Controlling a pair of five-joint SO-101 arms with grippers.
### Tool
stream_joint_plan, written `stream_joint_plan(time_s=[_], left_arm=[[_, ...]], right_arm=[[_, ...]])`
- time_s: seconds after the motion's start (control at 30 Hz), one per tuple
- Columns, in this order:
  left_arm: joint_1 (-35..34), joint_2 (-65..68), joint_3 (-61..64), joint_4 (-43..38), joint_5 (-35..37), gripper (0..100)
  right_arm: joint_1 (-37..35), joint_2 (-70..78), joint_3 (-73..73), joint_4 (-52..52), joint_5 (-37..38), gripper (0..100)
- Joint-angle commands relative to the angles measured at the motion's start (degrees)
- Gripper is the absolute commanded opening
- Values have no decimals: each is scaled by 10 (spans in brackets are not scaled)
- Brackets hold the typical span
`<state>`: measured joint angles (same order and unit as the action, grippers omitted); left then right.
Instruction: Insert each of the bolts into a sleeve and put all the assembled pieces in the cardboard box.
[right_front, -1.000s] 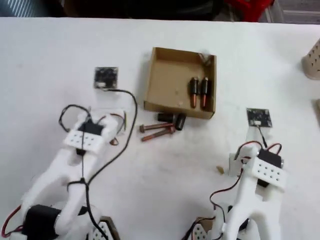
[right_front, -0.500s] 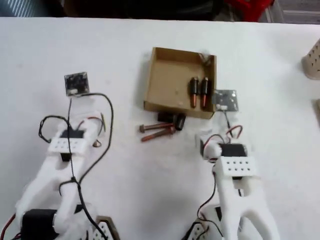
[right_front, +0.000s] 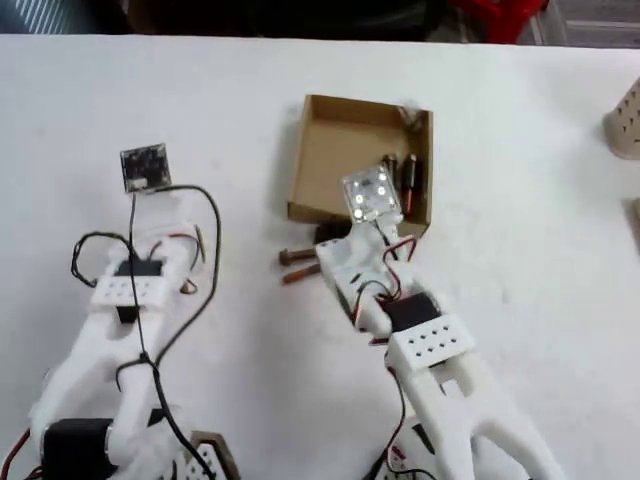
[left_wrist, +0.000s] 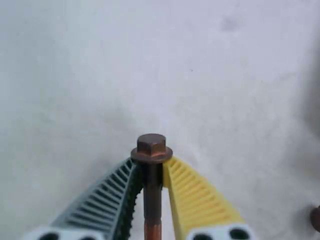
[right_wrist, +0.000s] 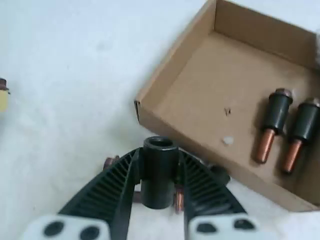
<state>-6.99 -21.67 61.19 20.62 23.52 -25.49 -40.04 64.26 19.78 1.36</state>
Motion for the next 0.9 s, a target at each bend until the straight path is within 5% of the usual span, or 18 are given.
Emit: stream_joint_plan(time_s=[0.0,0.27,0.87], left_arm=[[-5,-28,-4,-18,-4,23],[-5,-28,-4,-18,-4,23],[-5,-28,-4,-18,-4,23]], right_arm=[[-8,-10,0,-72,-3,18],[-8,83,46,-413,-3,17],[-16,545,-142,-841,1,17]])
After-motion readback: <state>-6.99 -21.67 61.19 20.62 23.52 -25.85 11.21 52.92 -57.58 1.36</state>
